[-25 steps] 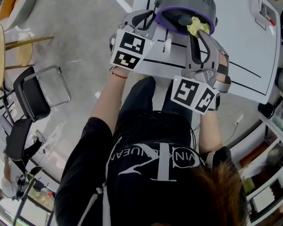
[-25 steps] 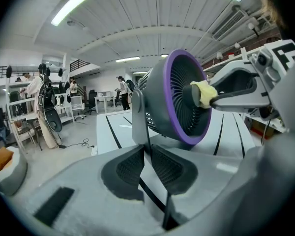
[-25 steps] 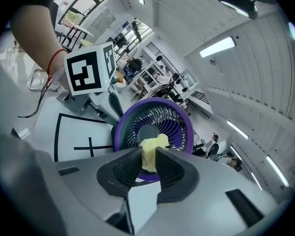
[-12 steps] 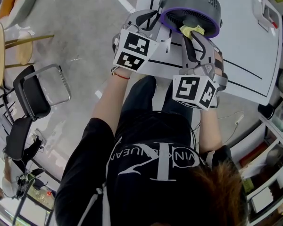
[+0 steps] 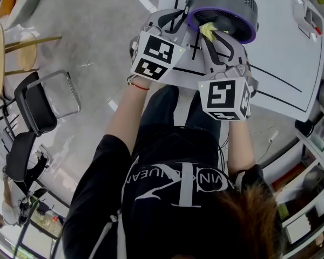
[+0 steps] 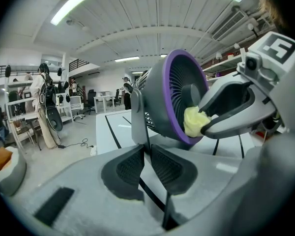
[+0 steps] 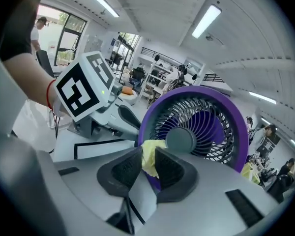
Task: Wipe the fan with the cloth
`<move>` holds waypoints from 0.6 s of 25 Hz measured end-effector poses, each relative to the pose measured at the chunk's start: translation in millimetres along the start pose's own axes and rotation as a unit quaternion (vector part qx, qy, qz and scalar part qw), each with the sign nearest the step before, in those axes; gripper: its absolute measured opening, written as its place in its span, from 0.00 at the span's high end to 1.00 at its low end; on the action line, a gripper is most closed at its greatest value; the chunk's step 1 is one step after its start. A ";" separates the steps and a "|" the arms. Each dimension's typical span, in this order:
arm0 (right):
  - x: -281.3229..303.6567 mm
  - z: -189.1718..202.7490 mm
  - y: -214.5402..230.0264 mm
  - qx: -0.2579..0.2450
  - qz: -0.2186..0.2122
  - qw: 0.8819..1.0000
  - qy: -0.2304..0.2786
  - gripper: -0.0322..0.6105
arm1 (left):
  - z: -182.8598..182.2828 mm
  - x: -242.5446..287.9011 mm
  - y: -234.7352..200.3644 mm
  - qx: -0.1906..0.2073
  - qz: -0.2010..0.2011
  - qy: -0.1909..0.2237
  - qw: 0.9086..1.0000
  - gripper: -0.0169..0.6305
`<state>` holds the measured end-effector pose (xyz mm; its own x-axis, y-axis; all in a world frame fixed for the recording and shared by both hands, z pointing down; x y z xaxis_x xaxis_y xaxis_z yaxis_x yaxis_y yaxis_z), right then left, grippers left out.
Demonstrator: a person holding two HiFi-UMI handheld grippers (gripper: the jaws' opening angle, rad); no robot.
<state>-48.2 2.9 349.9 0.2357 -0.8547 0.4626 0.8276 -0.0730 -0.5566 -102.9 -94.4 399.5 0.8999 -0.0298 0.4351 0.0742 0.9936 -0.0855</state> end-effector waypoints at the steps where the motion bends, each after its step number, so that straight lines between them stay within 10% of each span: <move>1: 0.1 -0.4 0.1 0.005 -0.003 1.000 -0.001 0.82 | 0.1 -0.3 0.0 0.000 0.000 0.000 1.000 0.89; 15: 3.7 -29.8 -2.4 0.041 -0.037 0.997 0.052 0.82 | 1.0 -0.4 0.9 0.000 -0.002 -0.002 1.000 0.90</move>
<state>-64.4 -15.4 332.4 0.1207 -0.8978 0.4236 0.8809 -0.0999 -0.4627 -103.6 -93.5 400.1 0.8983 -0.0329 0.4381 0.0775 0.9934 -0.0843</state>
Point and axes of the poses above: the fingertips, and each gripper's own axes: x forward along the fingers, y to its right, z out of its underside, the point moved 6 cm from there along -x, backward along the fingers, and after that the axes turned 14 degrees about z, right-handed, at the moved point
